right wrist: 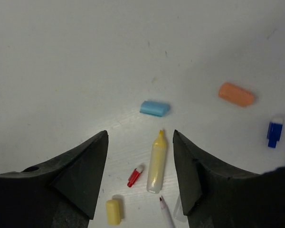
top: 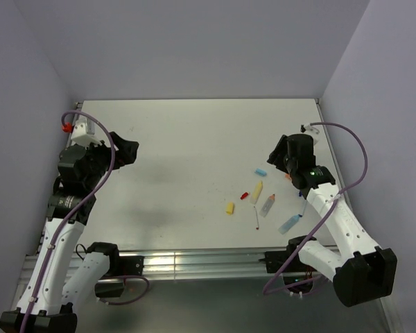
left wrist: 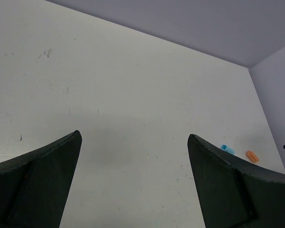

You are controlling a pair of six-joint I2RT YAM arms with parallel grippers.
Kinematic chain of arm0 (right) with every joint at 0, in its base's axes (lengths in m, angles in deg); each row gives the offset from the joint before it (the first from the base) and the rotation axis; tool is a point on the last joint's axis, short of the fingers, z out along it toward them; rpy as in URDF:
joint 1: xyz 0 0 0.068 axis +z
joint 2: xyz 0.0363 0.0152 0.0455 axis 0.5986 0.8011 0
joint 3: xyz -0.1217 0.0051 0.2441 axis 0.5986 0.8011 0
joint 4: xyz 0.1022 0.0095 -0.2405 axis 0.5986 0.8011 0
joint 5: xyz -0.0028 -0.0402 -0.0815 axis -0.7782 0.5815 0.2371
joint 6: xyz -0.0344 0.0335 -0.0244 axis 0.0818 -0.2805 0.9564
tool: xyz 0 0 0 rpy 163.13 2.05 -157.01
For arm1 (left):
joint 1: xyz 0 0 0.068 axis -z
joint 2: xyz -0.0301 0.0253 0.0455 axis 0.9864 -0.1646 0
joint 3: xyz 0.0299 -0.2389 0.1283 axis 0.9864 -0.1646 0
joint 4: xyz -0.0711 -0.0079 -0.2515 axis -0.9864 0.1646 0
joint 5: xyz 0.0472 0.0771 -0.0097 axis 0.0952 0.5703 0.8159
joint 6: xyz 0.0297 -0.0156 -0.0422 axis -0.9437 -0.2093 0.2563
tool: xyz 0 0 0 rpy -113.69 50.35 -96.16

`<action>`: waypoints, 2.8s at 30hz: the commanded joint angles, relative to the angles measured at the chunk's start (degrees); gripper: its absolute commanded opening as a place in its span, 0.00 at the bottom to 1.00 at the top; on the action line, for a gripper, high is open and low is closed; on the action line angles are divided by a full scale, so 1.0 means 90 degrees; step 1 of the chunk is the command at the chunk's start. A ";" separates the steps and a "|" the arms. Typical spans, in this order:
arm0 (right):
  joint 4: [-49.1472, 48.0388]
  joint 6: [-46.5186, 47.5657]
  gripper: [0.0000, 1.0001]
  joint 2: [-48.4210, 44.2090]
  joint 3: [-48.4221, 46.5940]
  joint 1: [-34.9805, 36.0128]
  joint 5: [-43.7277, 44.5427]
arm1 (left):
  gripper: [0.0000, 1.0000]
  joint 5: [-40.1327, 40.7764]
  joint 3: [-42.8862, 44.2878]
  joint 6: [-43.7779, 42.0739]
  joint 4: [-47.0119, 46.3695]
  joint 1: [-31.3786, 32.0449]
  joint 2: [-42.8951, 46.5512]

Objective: Insert the pens into the pen caps

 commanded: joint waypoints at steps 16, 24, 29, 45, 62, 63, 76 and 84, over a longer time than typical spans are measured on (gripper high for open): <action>0.1651 -0.1709 0.49 0.0715 0.0686 -0.0022 -0.0144 | 0.99 -0.0478 0.0045 0.0257 -0.0183 -0.0029 0.0052; 0.1827 -0.1748 0.47 0.1574 0.0647 -0.0012 -0.0085 | 0.99 -0.0576 -0.0004 0.0306 -0.0213 -0.0029 0.0042; 0.1700 -0.1797 0.47 0.1926 0.0579 -0.0002 -0.0153 | 1.00 -0.0624 -0.0033 0.0306 -0.0222 -0.0019 0.0042; 0.1612 -0.1797 0.49 0.2766 0.0295 0.0154 -0.0241 | 0.99 -0.0624 -0.0033 0.0296 -0.0213 -0.0019 0.0062; 0.1612 -0.1778 0.23 0.3196 0.0442 0.0261 -0.0397 | 0.99 -0.0839 -0.0033 0.0403 -0.0174 -0.0019 -0.0270; 0.1612 -0.1748 0.17 0.3196 0.0442 0.0261 -0.0378 | 0.99 -0.0849 -0.0033 0.0413 -0.0193 -0.0019 -0.0270; 0.2061 -0.1289 0.00 0.1353 -0.1059 0.0466 -0.0271 | 0.94 -0.2331 -0.0482 0.0930 -0.1187 -0.0009 -0.0660; 0.1906 -0.1435 0.00 0.1302 -0.2340 0.1344 -0.0300 | 0.87 -0.3466 -0.0571 0.1497 -0.2458 0.0156 -0.1226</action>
